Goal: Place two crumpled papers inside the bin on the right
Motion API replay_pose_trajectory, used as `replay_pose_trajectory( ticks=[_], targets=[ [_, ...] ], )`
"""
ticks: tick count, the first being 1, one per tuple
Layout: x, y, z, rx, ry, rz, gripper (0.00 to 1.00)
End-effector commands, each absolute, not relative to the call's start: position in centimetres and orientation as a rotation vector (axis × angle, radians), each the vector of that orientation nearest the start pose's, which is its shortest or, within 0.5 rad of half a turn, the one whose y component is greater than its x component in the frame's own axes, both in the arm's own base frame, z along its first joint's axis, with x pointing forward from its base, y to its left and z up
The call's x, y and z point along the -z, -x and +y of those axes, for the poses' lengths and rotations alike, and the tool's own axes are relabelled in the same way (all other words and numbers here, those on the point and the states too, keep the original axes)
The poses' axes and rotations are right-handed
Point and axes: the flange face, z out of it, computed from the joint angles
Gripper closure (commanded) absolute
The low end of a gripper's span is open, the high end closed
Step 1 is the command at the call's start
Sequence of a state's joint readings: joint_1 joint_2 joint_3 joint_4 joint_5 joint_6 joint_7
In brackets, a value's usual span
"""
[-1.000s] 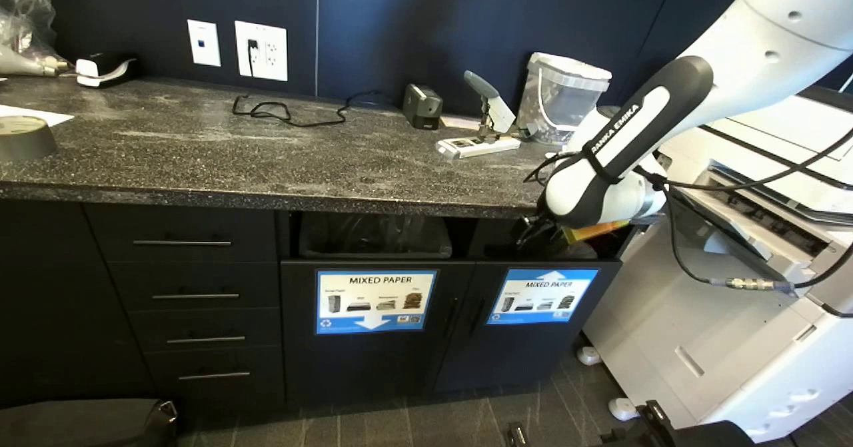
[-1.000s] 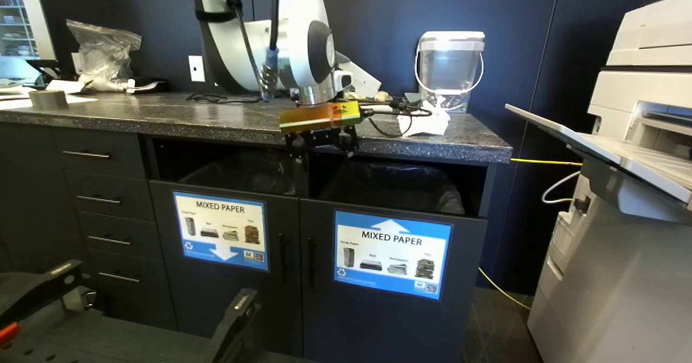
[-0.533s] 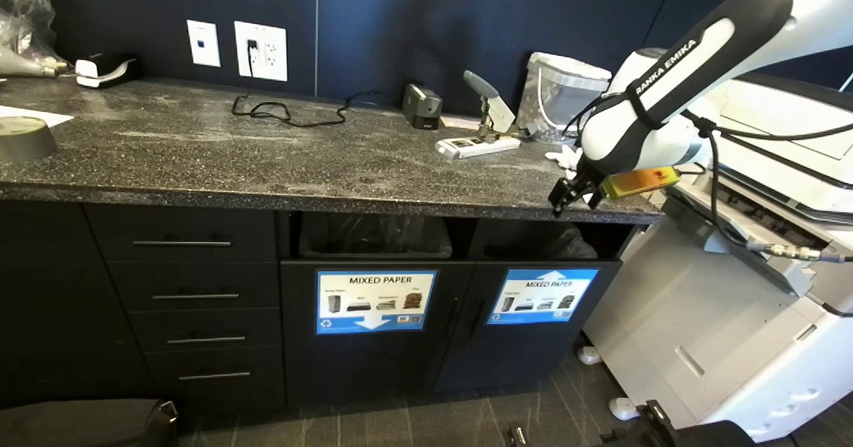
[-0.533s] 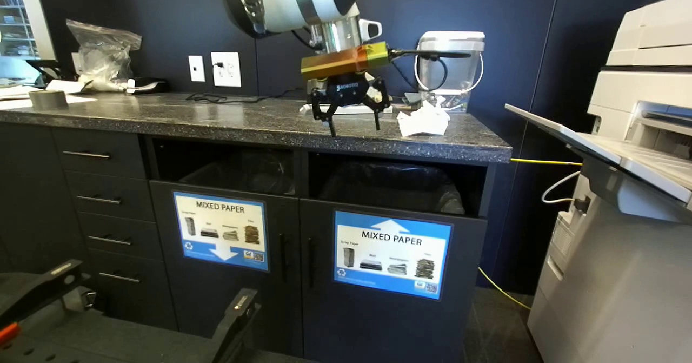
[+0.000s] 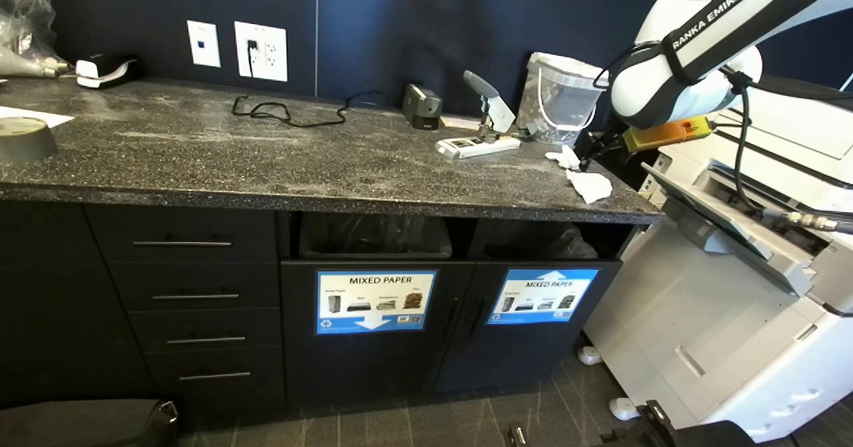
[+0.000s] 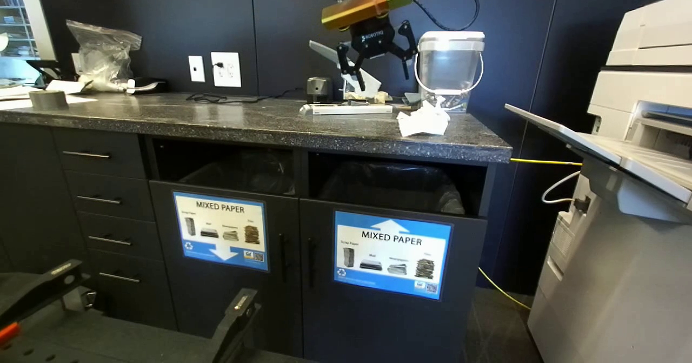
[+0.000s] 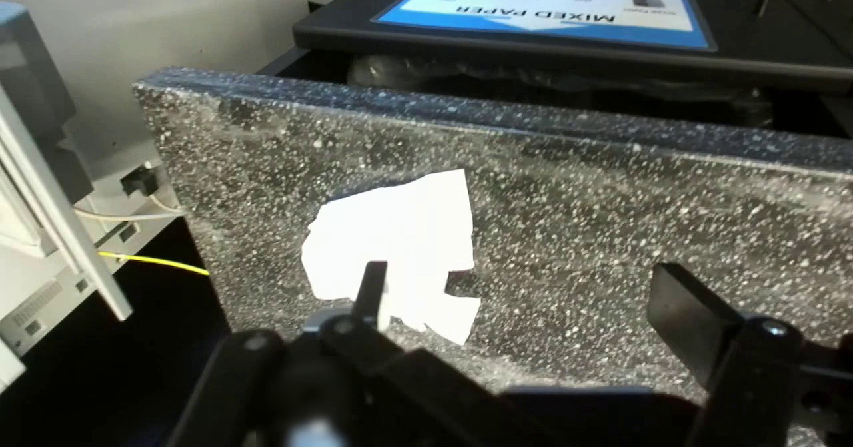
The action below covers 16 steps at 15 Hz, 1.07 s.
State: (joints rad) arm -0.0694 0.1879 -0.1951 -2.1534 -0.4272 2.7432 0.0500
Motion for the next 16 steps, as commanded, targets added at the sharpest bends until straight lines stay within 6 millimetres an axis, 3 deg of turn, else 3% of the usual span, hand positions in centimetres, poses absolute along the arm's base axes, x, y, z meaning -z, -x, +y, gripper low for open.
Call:
replay_pose_trajectory(
  ticks=[1, 3, 4, 6, 7, 9, 11, 12, 14, 15, 16],
  targets=[
    [-36.6, -58.9, -14.2, 0.765, 3.414, 0.03, 0.0],
    [-36.2, -59.3, -16.3, 0.781, 3.419, 0.13, 0.0],
    [-35.3, -59.7, -15.4, 0.797, 3.417, 0.153, 0.0],
    [-34.0, -60.3, -17.4, 0.802, 3.403, 0.247, 0.0],
    [-33.1, -60.6, -16.4, 0.82, 3.393, 0.274, 0.0],
    [-31.9, -61.3, -18.4, 0.832, 3.35, 0.389, 0.0],
    [-31.1, -62.2, -18.2, 0.872, 3.319, 0.465, 0.0],
    [-30.7, -62.6, -19.7, 0.87, 3.297, 0.535, 0.0],
    [-29.8, -63.5, -19.5, 0.892, 3.264, 0.618, 0.0],
    [-29.5, -63.8, -21.0, 0.883, 3.243, 0.684, 0.0],
    [-28.9, -64.1, -21.2, 0.88, 3.212, 0.75, 0.0]
  ],
)
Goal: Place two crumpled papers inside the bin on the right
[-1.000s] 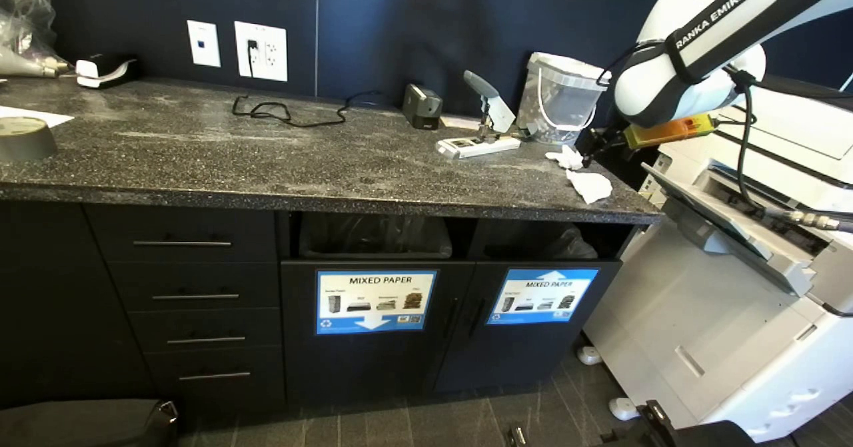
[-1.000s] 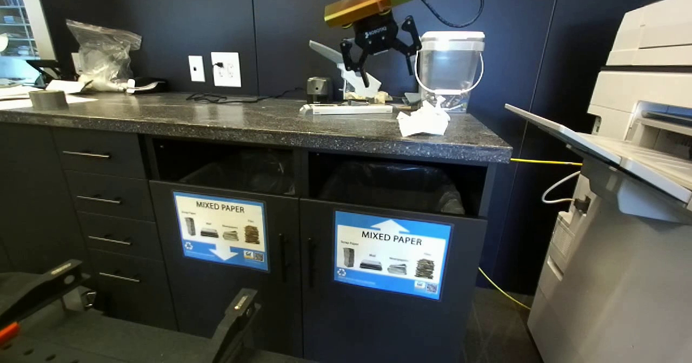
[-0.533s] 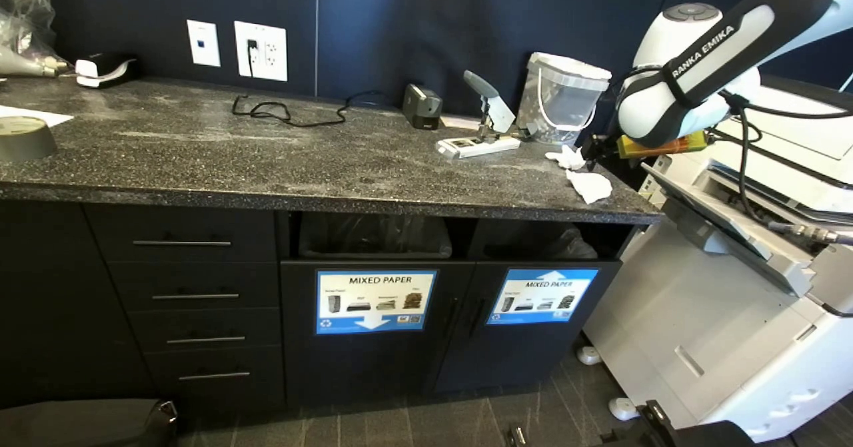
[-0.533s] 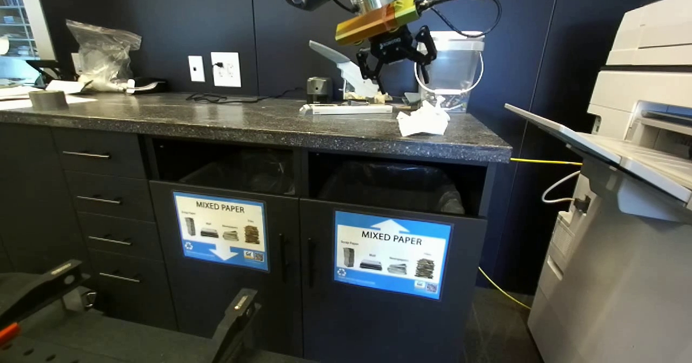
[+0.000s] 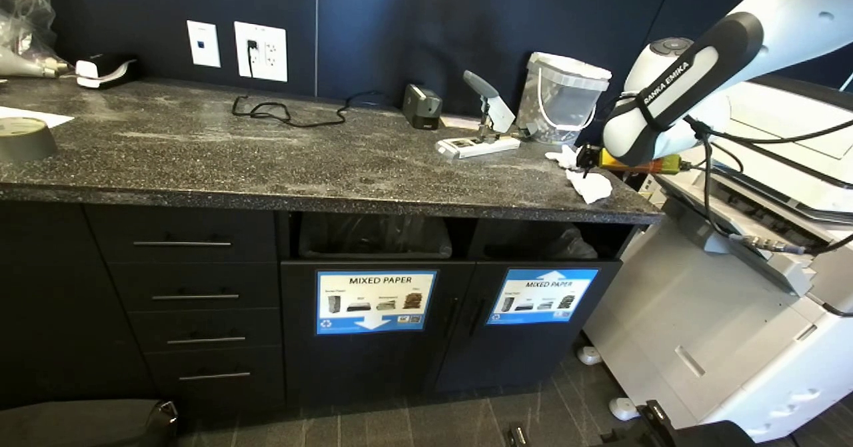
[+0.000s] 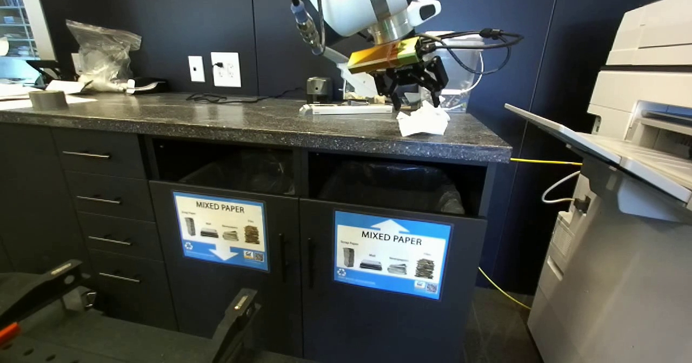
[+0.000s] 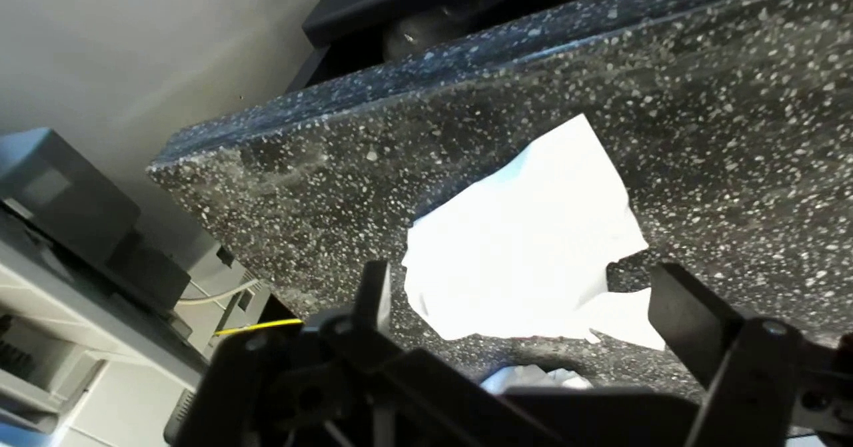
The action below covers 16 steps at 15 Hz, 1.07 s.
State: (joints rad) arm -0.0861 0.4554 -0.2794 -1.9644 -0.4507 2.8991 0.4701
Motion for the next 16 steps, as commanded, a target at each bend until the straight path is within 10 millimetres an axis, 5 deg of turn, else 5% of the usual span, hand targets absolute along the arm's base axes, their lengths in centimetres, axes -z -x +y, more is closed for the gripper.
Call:
replay_pose_trajectory(
  ticks=[1, 3, 7, 9, 11, 12, 13, 15, 16],
  targets=[
    [-28.4, -64.7, -20.9, 0.882, 3.192, 0.801, 0.0],
    [-27.6, -65.2, -23.0, 0.857, 3.134, 0.902, 0.0],
    [-26.7, -66.7, -22.5, 0.878, 3.066, 0.979, 0.0],
    [-26.5, -67.1, -24.0, 0.868, 3.031, 1.016, 0.0],
    [-26.3, -67.5, -22.8, 0.879, 3.03, 1.016, 0.0],
    [-26.1, -67.7, -24.0, 0.863, 3.017, 1.028, 0.0],
    [-25.9, -67.9, -23.0, 0.87, 3.02, 1.027, 0.25],
    [-25.6, -68.2, -24.1, 0.856, 3.007, 1.035, 0.34],
    [-25.2, -68.4, -23.1, 0.86, 3.013, 1.032, 0.42]
  ],
)
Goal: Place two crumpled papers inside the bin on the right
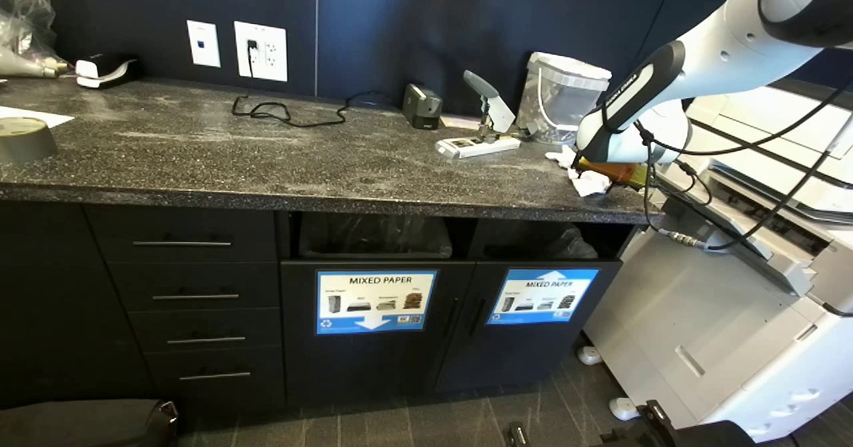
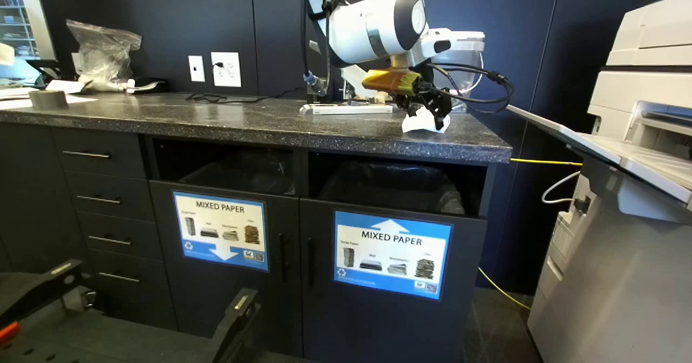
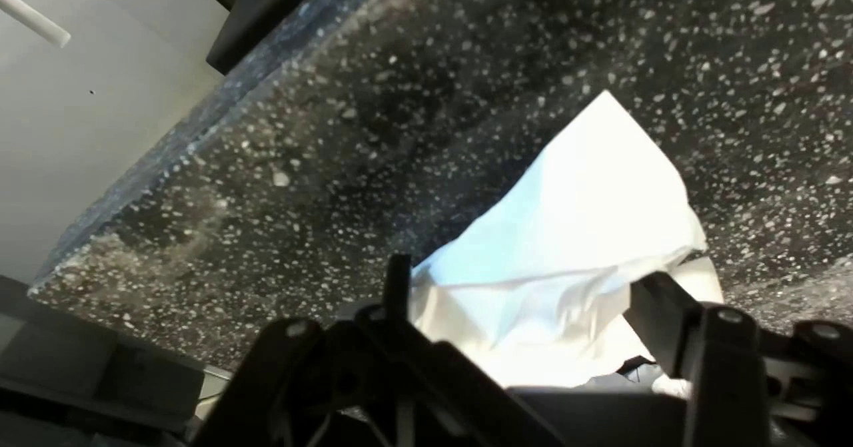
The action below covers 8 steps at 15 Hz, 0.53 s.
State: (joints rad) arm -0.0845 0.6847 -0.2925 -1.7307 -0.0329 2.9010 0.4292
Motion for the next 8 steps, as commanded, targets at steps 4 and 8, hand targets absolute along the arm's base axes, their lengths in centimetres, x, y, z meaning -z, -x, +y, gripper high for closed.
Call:
replay_pose_trajectory(
  ticks=[4, 8],
  targets=[
    [-24.5, -69.1, -22.8, 0.848, 3.015, 1.025, 0.73],
    [-24.2, -69.5, -23.5, 0.767, 3.025, 0.982, 0.99]
  ],
)
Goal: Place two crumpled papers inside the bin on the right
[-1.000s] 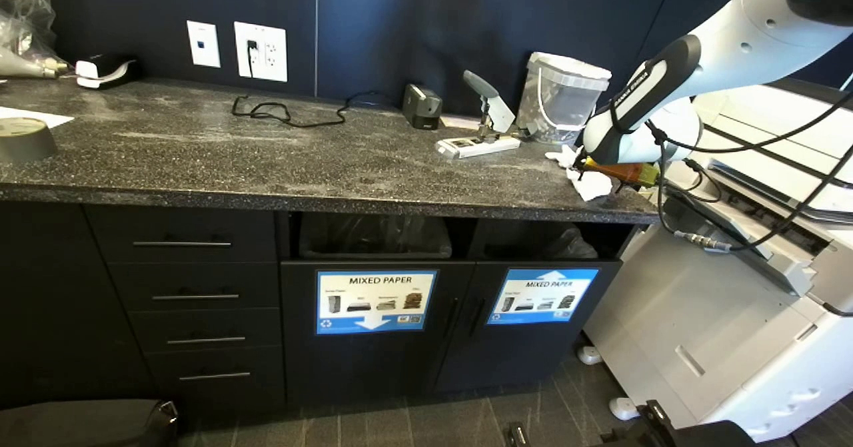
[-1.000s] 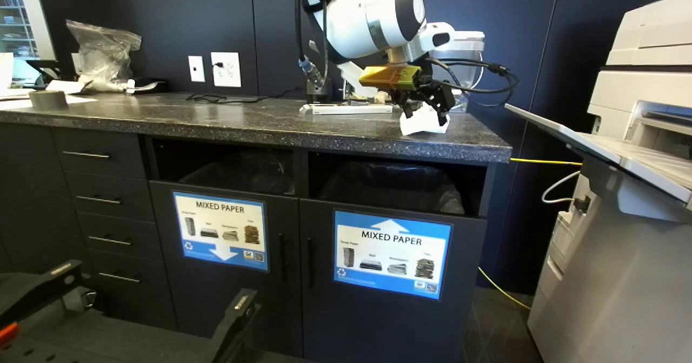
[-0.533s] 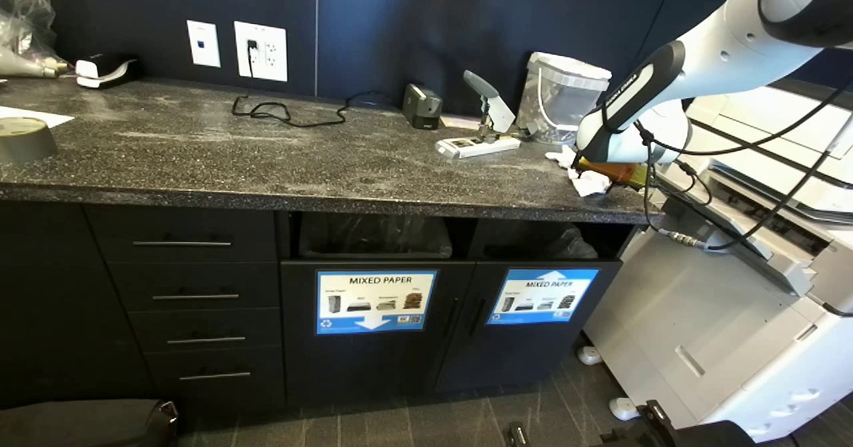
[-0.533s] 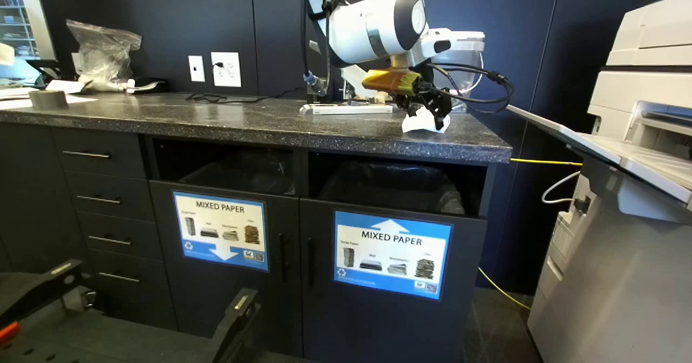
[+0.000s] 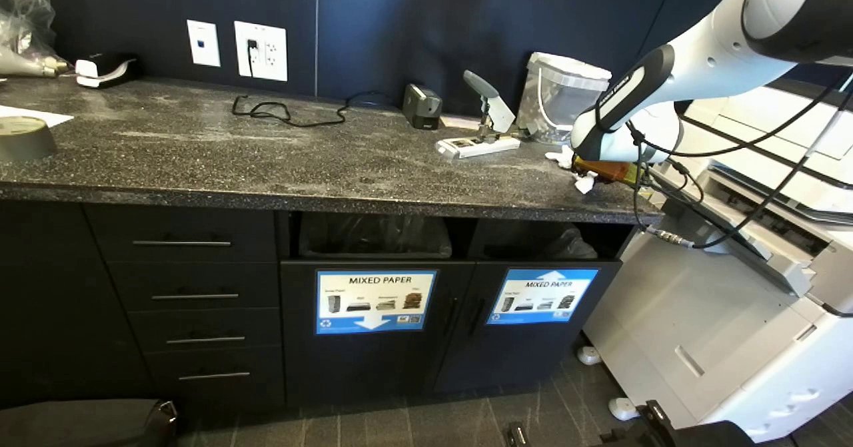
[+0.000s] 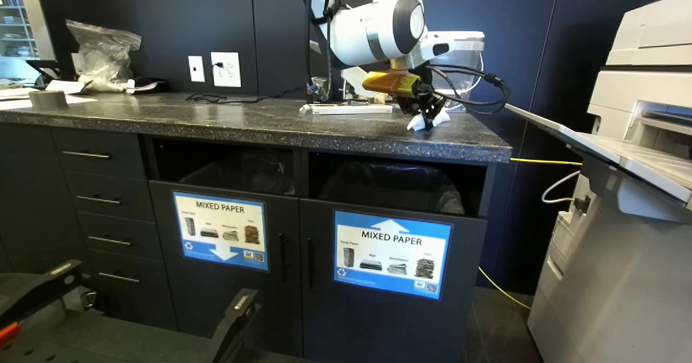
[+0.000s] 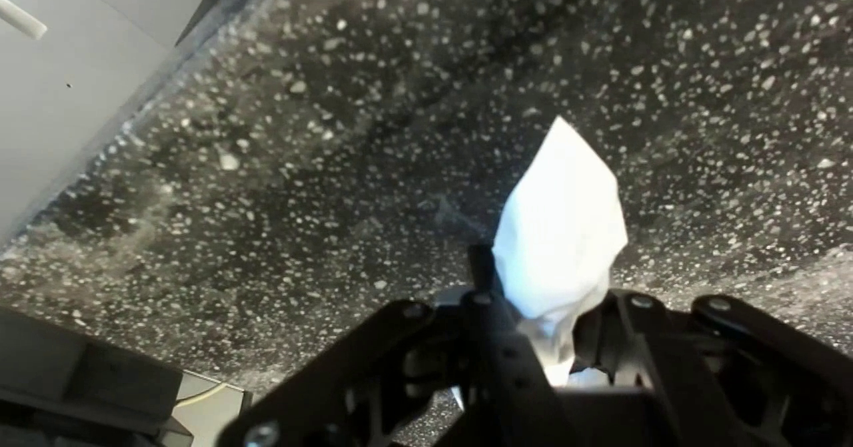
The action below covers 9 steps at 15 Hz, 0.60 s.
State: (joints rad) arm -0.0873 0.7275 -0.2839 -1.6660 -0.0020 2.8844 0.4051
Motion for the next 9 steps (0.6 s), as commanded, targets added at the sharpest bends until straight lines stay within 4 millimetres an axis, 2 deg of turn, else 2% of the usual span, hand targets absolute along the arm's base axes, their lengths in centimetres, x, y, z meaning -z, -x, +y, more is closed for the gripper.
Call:
replay_pose_trajectory(
  ticks=[1, 2, 4, 5, 7, 8, 9],
  targets=[
    [-24.1, -69.6, -23.4, 0.733, 3.035, 0.955, 1.0],
    [-24.0, -69.6, -22.4, 0.679, 3.064, 0.912, 0.97],
    [-24.4, -69.6, -22.9, 0.606, 3.078, 0.814, 0.99],
    [-24.4, -69.7, -21.8, 0.573, 3.1, 0.755, 0.98],
    [-25.0, -69.4, -21.6, 0.523, 3.106, 0.642, 0.99],
    [-24.9, -69.1, -20.2, 0.499, 3.124, 0.595, 0.98],
    [-25.0, -68.9, -19.6, 0.483, 3.129, 0.559, 0.98]
  ],
)
